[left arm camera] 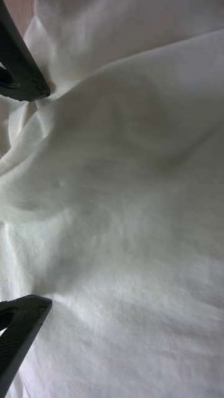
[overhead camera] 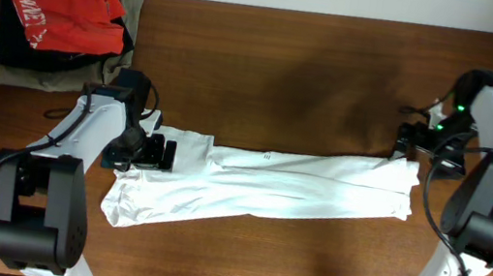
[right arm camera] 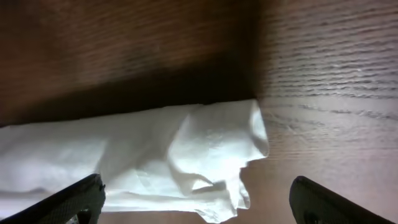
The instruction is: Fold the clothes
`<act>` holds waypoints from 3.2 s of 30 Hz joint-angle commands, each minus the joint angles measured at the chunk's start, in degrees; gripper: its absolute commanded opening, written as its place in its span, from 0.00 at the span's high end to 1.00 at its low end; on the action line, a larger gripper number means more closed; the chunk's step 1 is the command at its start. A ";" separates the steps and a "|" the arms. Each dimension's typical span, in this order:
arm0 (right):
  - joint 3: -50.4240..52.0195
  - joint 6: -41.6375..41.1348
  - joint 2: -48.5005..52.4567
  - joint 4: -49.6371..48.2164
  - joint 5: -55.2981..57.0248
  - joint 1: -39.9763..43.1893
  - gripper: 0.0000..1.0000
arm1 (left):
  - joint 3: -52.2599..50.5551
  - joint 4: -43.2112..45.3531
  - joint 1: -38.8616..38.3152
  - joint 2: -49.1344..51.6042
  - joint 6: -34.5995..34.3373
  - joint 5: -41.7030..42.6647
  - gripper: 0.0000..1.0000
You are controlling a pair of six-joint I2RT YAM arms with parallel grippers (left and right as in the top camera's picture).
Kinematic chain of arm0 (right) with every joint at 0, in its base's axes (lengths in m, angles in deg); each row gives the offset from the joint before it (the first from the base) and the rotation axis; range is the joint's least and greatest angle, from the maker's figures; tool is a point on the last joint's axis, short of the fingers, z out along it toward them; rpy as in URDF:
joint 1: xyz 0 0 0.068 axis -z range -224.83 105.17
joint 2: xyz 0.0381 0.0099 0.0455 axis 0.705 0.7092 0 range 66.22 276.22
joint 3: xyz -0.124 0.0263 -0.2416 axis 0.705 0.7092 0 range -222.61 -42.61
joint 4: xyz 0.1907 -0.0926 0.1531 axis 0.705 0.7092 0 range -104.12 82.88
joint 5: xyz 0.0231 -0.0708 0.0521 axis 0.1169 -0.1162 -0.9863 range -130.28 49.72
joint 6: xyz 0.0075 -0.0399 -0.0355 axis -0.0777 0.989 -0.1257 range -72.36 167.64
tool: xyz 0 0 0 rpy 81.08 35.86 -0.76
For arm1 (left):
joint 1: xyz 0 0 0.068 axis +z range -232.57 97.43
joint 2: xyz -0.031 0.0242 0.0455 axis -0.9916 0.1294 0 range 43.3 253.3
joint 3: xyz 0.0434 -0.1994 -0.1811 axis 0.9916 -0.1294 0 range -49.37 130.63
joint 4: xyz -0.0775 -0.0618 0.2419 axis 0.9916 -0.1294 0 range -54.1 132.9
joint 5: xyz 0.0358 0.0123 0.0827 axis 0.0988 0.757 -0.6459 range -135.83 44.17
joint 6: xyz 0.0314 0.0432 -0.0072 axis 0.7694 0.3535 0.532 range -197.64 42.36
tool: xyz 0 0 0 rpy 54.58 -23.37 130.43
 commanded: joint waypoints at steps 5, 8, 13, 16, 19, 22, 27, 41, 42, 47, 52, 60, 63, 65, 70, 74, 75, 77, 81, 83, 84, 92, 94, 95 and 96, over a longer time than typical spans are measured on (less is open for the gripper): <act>10.45 12.74 -1.18 -6.10 -15.82 3.89 0.01 | -0.28 0.57 0.35 -1.60 -0.17 -0.39 0.01; 14.47 11.23 -0.83 -9.84 -16.35 3.89 0.01 | -0.28 0.59 0.35 -1.60 -0.20 -0.39 0.01; 21.92 11.21 -0.63 -12.15 -22.82 3.82 0.21 | -0.28 0.98 0.35 -1.60 -0.20 -0.37 0.01; 23.15 10.10 -0.63 -11.72 -23.34 3.82 0.78 | -0.28 1.01 0.35 -1.60 -0.20 -0.37 0.01; 22.88 4.81 -0.66 -12.09 -23.10 3.91 0.96 | -0.28 1.22 0.35 -1.60 -0.20 -0.37 0.01; 16.92 0.31 -0.76 -6.86 -18.67 5.33 0.96 | -0.28 1.44 0.35 -1.60 -0.61 0.33 0.01; 1.75 -13.11 -4.55 3.63 1.09 5.86 0.96 | -0.28 3.65 0.35 -1.60 -0.61 2.64 0.01; -0.24 -19.71 -13.57 5.25 3.48 -22.69 0.96 | -0.28 4.66 0.35 -1.60 -0.61 2.64 0.01; -0.22 -20.35 -13.57 4.52 3.50 -25.55 0.96 | -0.28 4.66 0.35 -1.60 -0.61 2.64 0.01; 0.74 -22.58 -13.51 0.24 3.50 -35.50 0.96 | -0.28 4.66 0.35 -1.60 -0.61 2.64 0.01; 7.23 -25.31 -13.49 -7.04 3.45 -39.85 0.88 | -0.28 4.33 0.35 -1.60 -0.61 2.67 0.01; 11.15 -27.78 -13.51 -10.95 -2.64 -40.04 0.41 | -0.28 4.44 0.35 -1.60 -0.61 2.64 0.01; 7.56 -25.20 -13.51 -6.03 -2.60 -39.21 0.41 | -0.28 4.44 0.35 -1.60 -0.61 2.64 0.01; 4.24 -23.23 -13.51 -2.51 -1.97 -37.77 0.40 | -0.28 4.44 0.35 -1.60 -0.61 2.64 0.01; 4.61 -21.40 -13.49 -0.04 1.03 -29.55 0.66 | -0.28 4.44 0.35 -1.60 -0.59 2.64 0.01; 10.23 -15.93 -13.49 -3.30 -4.98 -27.12 0.85 | -0.28 4.61 0.35 -1.60 -0.61 2.64 0.01; 12.96 -15.32 -13.49 -6.10 -7.23 -27.17 0.85 | -0.28 4.68 0.35 -1.60 -0.61 2.64 0.01; 18.95 -15.34 -13.49 -11.61 -9.73 -27.17 0.82 | -0.28 4.26 0.35 -1.60 -0.61 2.64 0.01; 31.93 -16.48 -13.49 -17.35 -11.34 -25.94 0.94 | -0.28 3.80 0.35 -1.60 -0.59 2.64 0.01; 32.28 -18.10 -13.51 -15.74 -8.28 -24.70 0.96 | -0.28 3.96 0.35 -1.60 -0.59 2.64 0.01; 31.61 -18.80 -13.70 -14.88 -5.60 -23.67 0.96 | -0.28 4.09 0.35 -1.60 -0.59 2.64 0.01; 12.70 -11.78 -16.57 -5.20 -18.03 -21.24 0.91 | -0.28 4.04 0.35 -1.60 -0.59 2.64 0.01; 12.41 -8.28 -16.46 -7.96 -25.24 -21.31 0.82 | -0.28 4.15 0.35 -1.60 -0.59 2.64 0.01; 13.53 -8.20 -16.39 -9.77 -26.32 -21.66 0.80 | -0.28 4.24 0.35 -1.60 -0.59 2.64 0.01; 15.61 -8.20 -16.39 -12.04 -27.45 -22.16 0.78 | -0.28 4.26 0.35 -1.60 -0.59 2.64 0.01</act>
